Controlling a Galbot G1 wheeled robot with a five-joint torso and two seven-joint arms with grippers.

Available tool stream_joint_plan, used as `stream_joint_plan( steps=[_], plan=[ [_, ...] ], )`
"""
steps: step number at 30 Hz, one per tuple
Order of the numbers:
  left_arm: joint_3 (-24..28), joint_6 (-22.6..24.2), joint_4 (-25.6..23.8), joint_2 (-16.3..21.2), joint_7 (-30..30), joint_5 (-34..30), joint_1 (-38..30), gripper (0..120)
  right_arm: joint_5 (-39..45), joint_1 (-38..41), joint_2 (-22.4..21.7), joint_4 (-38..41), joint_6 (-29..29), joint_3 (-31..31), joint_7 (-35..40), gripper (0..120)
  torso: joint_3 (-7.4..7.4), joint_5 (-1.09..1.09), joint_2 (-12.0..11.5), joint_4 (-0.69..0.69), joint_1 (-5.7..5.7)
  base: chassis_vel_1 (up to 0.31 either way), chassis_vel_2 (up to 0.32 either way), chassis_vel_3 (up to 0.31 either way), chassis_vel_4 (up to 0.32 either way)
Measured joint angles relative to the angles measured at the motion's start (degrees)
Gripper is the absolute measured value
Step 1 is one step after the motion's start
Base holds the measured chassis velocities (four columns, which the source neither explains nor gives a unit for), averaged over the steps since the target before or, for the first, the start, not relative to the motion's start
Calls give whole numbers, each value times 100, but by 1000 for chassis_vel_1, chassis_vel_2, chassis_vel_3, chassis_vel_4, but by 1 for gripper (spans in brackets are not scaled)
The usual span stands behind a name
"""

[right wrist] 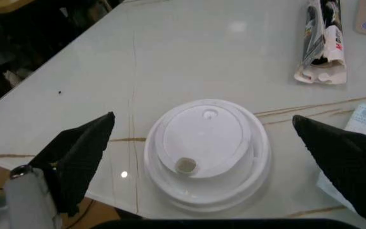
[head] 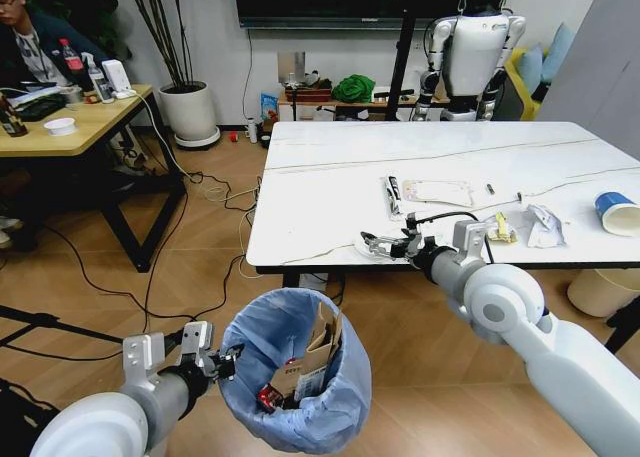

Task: Pick up the trash bin and place the trash from the table into it.

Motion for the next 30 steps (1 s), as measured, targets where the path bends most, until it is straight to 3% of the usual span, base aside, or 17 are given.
stream_joint_plan(
  steps=[24,27,30],
  plan=[
    [-79,-1,-5,-5,11,-25,3,0,-218,99,102,-287,-12,-317,5,100,-1,0,0,0,0,0,0,0,0],
    [-100,0,-1,3,13,-45,-6,0,-241,125,115,-326,-12,-350,1,97,-1,1,0,0,0,0,0,0,0],
    [-103,0,9,4,17,-56,-16,0,-279,147,117,-352,-12,-371,-6,84,-1,0,0,0,0,0,0,0,0]
  ],
)
